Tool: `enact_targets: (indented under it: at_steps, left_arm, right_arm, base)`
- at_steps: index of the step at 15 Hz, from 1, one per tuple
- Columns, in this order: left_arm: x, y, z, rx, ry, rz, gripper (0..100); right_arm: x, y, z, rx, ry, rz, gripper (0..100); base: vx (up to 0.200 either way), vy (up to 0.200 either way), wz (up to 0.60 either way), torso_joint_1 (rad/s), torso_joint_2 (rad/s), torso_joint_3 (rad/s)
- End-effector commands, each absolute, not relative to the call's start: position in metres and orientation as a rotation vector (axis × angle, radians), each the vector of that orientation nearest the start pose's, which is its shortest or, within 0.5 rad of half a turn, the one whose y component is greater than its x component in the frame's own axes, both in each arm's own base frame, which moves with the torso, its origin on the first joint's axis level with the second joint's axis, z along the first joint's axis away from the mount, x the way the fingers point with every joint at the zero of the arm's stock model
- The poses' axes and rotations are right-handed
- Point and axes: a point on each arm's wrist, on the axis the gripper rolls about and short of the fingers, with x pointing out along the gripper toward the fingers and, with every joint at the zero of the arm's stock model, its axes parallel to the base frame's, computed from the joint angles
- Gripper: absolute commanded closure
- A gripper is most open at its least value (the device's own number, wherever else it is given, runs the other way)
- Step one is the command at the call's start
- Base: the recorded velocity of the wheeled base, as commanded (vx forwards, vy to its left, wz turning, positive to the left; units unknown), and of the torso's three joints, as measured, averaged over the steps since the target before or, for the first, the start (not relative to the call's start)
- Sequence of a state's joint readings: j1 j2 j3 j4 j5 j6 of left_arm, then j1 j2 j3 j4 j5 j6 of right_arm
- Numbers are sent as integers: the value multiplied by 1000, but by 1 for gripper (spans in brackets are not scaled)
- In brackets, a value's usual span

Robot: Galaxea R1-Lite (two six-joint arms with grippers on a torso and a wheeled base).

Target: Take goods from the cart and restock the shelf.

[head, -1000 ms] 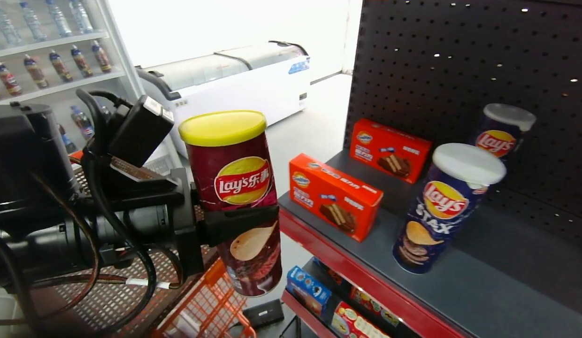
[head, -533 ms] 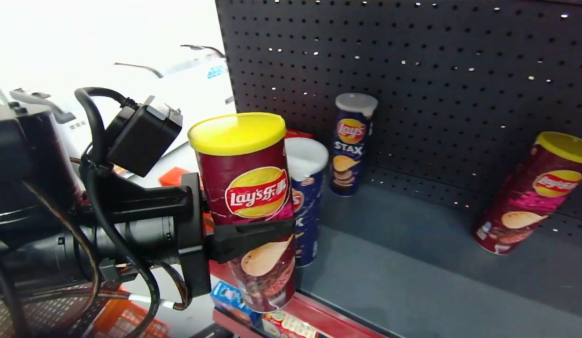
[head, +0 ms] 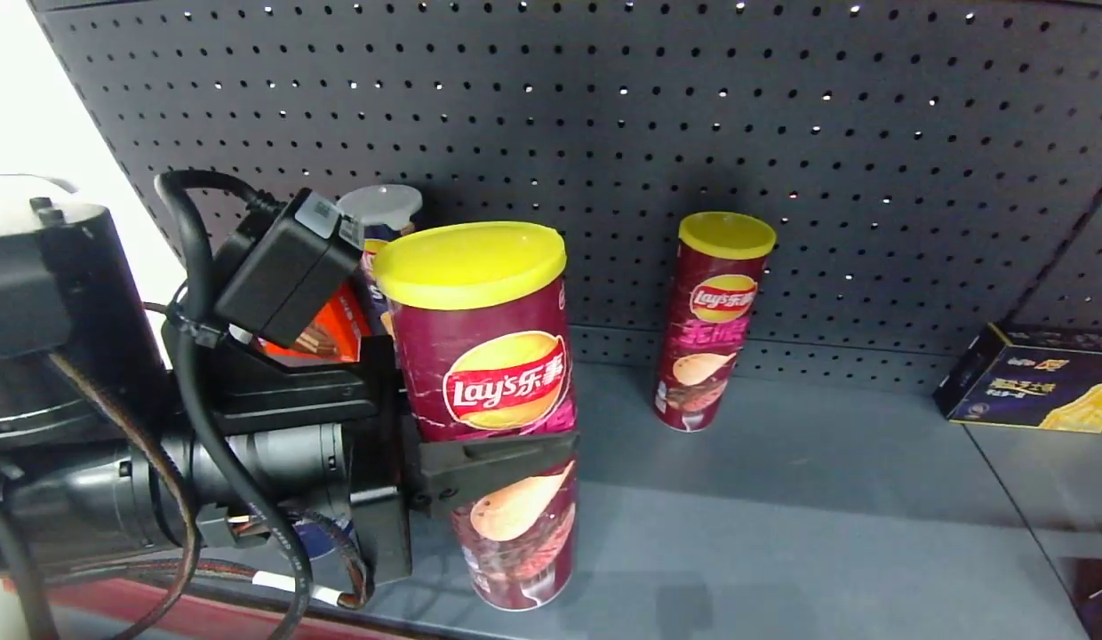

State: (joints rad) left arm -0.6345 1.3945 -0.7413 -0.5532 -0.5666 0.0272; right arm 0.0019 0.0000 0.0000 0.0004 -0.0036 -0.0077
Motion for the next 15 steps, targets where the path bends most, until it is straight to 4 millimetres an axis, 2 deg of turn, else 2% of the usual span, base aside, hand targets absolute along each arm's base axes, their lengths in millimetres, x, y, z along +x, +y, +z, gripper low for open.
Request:
enact_targets:
  at_steps: [1, 5, 8, 15]
  left_arm:
    - [179, -146, 239, 28, 88, -1198, 100]
    - [179, -145, 239, 27, 88, -1195, 100]
    - [180, -145, 239, 29, 88, -1195, 100]
    - [180, -144, 238, 27, 93, -1192, 100]
  right_arm:
    - [-23, 0, 75, -8, 0, -2, 0]
    - [-23, 0, 75, -8, 0, -2, 0]
    - [-23, 0, 75, -8, 0, -2, 0]
    - [-23, 0, 75, -8, 0, -2, 0]
  base:
    - [0, 0, 0, 0, 0, 0]
    - [0, 0, 0, 0, 0, 0]
    - [0, 0, -600, 1, 1, -1]
    - [0, 0, 0, 0, 0, 0]
